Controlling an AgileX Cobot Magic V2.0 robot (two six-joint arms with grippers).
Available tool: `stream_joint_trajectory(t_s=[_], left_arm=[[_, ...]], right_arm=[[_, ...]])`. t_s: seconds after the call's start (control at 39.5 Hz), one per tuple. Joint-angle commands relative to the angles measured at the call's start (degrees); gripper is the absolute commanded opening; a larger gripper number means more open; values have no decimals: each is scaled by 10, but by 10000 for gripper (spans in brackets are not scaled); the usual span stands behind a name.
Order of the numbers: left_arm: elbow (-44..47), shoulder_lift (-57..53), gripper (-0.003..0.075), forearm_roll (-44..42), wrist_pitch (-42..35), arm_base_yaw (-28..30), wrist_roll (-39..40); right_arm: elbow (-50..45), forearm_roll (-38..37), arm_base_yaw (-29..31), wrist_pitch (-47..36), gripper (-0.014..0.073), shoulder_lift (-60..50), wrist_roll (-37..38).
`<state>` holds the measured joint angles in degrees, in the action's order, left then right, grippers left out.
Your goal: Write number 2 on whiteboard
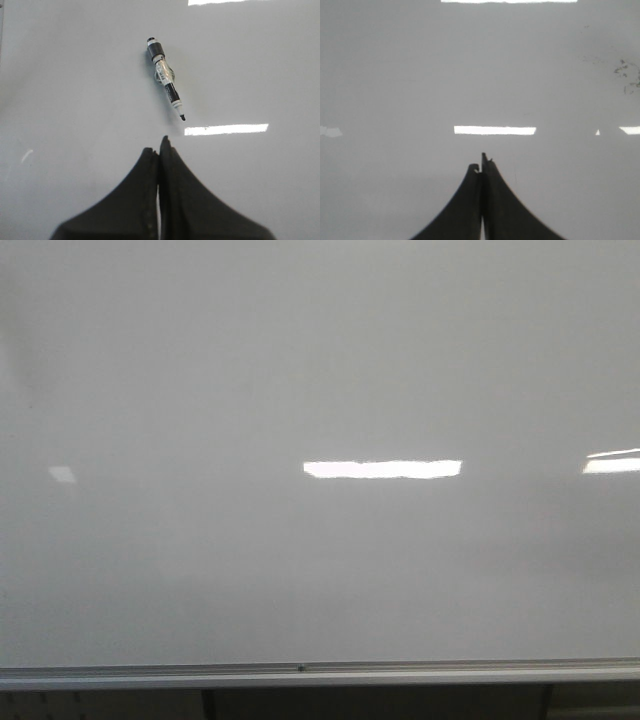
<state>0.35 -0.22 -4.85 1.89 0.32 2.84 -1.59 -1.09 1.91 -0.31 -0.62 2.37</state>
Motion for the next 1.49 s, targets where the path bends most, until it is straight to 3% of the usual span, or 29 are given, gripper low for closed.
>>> stream_joint_trajectory(t_s=[0.0, 0.46, 0.99, 1.11, 1.24, 1.47], left_arm=[[12, -10, -20, 0, -49, 2, 2], [12, -10, -20, 0, -49, 2, 2], [1, -10, -20, 4, -119, 2, 6], [-59, -7, -20, 7, -92, 2, 6], [-156, 14, -19, 9, -15, 2, 6], [-311, 110, -20, 4, 94, 2, 6]], right_arm=[[0, 1, 3, -46, -67, -9, -4], [0, 1, 3, -46, -67, -9, -4], [14, 1, 3, -16, -67, -9, -4], [68, 21, 3, 19, -67, -9, -3], [155, 30, 3, 85, -67, 7, -3], [295, 30, 3, 181, -67, 102, -3]])
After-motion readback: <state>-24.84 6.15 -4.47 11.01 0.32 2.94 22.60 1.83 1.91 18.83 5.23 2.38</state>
